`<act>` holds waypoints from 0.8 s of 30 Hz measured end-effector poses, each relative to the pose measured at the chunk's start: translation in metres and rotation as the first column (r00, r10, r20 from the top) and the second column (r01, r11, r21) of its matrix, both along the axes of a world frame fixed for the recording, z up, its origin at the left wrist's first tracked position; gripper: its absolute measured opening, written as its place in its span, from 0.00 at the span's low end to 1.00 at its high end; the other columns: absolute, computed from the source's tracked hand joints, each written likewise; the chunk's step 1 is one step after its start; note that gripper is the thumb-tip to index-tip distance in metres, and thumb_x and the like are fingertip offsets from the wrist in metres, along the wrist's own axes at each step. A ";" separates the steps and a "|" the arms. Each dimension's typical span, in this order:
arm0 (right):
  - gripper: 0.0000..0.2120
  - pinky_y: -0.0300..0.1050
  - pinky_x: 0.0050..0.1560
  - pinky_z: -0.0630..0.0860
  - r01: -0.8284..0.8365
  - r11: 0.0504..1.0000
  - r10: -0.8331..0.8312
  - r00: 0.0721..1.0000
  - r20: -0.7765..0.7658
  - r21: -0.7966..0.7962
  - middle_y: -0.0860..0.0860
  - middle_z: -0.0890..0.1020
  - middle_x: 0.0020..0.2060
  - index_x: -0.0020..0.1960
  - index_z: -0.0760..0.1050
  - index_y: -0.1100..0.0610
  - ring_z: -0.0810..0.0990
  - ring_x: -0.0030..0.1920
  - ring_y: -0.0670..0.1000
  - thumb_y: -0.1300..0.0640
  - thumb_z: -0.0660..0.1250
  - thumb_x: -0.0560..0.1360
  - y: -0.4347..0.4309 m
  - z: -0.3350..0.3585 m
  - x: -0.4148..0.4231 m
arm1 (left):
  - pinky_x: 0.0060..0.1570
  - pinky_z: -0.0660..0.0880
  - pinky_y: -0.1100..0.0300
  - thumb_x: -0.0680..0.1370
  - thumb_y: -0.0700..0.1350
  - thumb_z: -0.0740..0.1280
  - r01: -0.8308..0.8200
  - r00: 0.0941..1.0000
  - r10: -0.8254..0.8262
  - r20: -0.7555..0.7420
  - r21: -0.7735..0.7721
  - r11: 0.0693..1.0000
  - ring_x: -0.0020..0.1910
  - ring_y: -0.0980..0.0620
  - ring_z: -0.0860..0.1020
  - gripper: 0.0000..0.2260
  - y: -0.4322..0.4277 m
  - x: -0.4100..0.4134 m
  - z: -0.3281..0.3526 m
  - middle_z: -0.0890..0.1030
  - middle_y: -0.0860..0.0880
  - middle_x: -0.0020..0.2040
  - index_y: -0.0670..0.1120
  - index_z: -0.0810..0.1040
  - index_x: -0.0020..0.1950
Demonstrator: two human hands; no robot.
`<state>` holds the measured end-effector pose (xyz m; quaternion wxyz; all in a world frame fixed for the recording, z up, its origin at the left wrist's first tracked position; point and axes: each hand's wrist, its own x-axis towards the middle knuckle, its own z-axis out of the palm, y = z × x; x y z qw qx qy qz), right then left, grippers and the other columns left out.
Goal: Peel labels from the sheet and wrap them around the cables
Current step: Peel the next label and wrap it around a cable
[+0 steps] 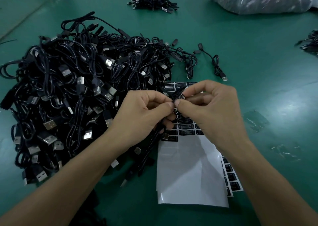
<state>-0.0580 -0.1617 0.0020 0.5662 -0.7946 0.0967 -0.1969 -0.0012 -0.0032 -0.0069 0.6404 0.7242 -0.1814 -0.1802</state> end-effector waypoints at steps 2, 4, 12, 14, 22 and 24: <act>0.10 0.36 0.32 0.78 -0.008 1.000 0.008 1.000 0.007 -0.018 0.43 0.85 0.30 0.42 0.79 0.49 0.83 0.30 0.43 0.60 0.78 0.69 0.000 0.001 -0.001 | 0.28 0.77 0.63 0.79 0.38 0.70 -0.010 1.000 0.010 0.008 0.002 1.000 0.31 0.51 0.83 0.06 0.000 0.000 -0.001 0.85 0.44 0.35 0.45 0.84 0.43; 0.10 0.35 0.31 0.77 -0.012 0.999 0.013 1.000 0.013 -0.041 0.42 0.84 0.29 0.43 0.79 0.49 0.82 0.29 0.42 0.59 0.79 0.69 0.001 0.001 -0.002 | 0.27 0.77 0.63 0.78 0.39 0.70 -0.021 1.000 0.021 0.012 0.001 1.000 0.31 0.51 0.83 0.07 0.000 0.000 -0.002 0.85 0.44 0.35 0.46 0.84 0.41; 0.11 0.40 0.37 0.80 0.032 0.999 -0.033 0.999 -0.018 -0.044 0.41 0.85 0.31 0.44 0.79 0.48 0.84 0.32 0.42 0.53 0.81 0.68 -0.002 0.001 -0.001 | 0.27 0.77 0.63 0.79 0.37 0.69 -0.012 1.000 0.013 0.016 -0.026 1.000 0.30 0.51 0.83 0.07 0.000 0.000 -0.001 0.85 0.44 0.34 0.45 0.84 0.42; 0.10 0.45 0.40 0.82 0.028 0.999 -0.028 0.999 -0.024 -0.031 0.42 0.85 0.32 0.44 0.80 0.47 0.85 0.34 0.43 0.53 0.81 0.68 -0.002 0.000 -0.001 | 0.27 0.77 0.62 0.79 0.37 0.69 -0.008 1.000 0.008 0.017 -0.033 0.999 0.29 0.51 0.82 0.07 0.001 0.000 0.000 0.84 0.44 0.34 0.44 0.84 0.42; 0.05 0.39 0.39 0.78 -0.114 0.992 0.117 0.991 -0.059 0.051 0.47 0.86 0.34 0.44 0.85 0.51 0.85 0.35 0.45 0.54 0.79 0.70 -0.008 -0.003 0.003 | 0.27 0.77 0.63 0.79 0.39 0.69 0.016 0.999 -0.014 0.039 -0.038 0.999 0.29 0.51 0.82 0.09 0.002 0.000 0.001 0.84 0.45 0.34 0.47 0.85 0.41; 0.04 0.37 0.37 0.77 -0.121 0.991 0.124 0.991 -0.046 0.049 0.48 0.86 0.33 0.42 0.85 0.51 0.83 0.33 0.45 0.54 0.79 0.70 -0.008 -0.004 0.003 | 0.28 0.77 0.63 0.78 0.38 0.70 0.026 0.998 -0.025 0.053 -0.016 1.000 0.29 0.52 0.82 0.09 0.002 0.000 0.001 0.84 0.46 0.34 0.48 0.85 0.41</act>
